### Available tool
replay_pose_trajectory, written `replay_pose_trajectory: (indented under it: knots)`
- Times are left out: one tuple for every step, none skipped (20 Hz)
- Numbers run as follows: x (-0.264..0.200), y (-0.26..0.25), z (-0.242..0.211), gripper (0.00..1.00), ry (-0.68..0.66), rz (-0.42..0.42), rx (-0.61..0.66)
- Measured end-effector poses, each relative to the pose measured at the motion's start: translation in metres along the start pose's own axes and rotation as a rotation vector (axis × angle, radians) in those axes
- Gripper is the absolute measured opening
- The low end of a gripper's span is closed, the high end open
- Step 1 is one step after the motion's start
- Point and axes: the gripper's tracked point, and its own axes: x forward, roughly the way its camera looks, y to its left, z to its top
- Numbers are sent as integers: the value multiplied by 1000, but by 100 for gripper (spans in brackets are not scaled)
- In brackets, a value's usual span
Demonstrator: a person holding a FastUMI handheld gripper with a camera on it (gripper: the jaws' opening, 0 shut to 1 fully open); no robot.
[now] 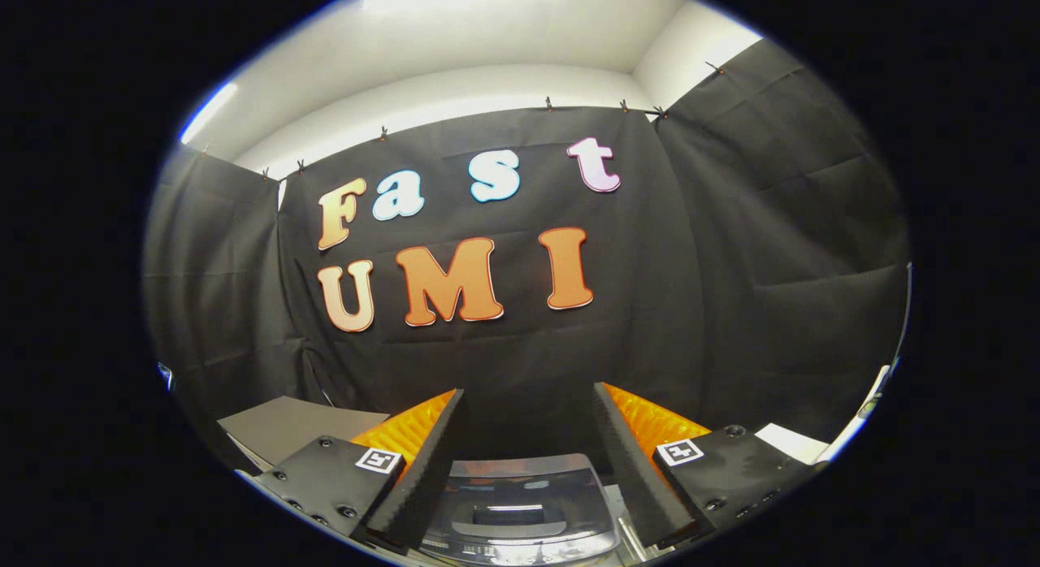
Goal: Put the clothes into the washing machine and then close the washing machine lid.
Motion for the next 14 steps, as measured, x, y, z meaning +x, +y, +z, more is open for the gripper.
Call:
replay_pose_trajectory:
  knots:
    - [-5, -9, 4, 98, -4, 5, -1]
    - [-12, -18, 10, 98, -9, 9, -1]
    - [-15, -26, 14, 98, -15, 11, -2]
    - [-20, -35, 16, 98, -19, 13, -4]
    - [-24, -43, 18, 98, -20, 17, -6]
    - [-27, -50, 21, 98, -24, 21, -10]
    - [-31, -57, 23, 98, -27, 21, -15]
    - [-35, -66, 25, 98, -28, 21, -22]
    - [-38, -72, 26, 98, -28, 21, -28]
    - [-43, -78, 28, 98, -28, 22, -33]
    - [-45, -83, 29, 98, -30, 24, -35]
    - [-50, -88, 33, 98, -35, 26, -36]
    - [-54, -92, 34, 98, -36, 26, -37]
    - [-58, -97, 35, 98, -36, 28, -36]
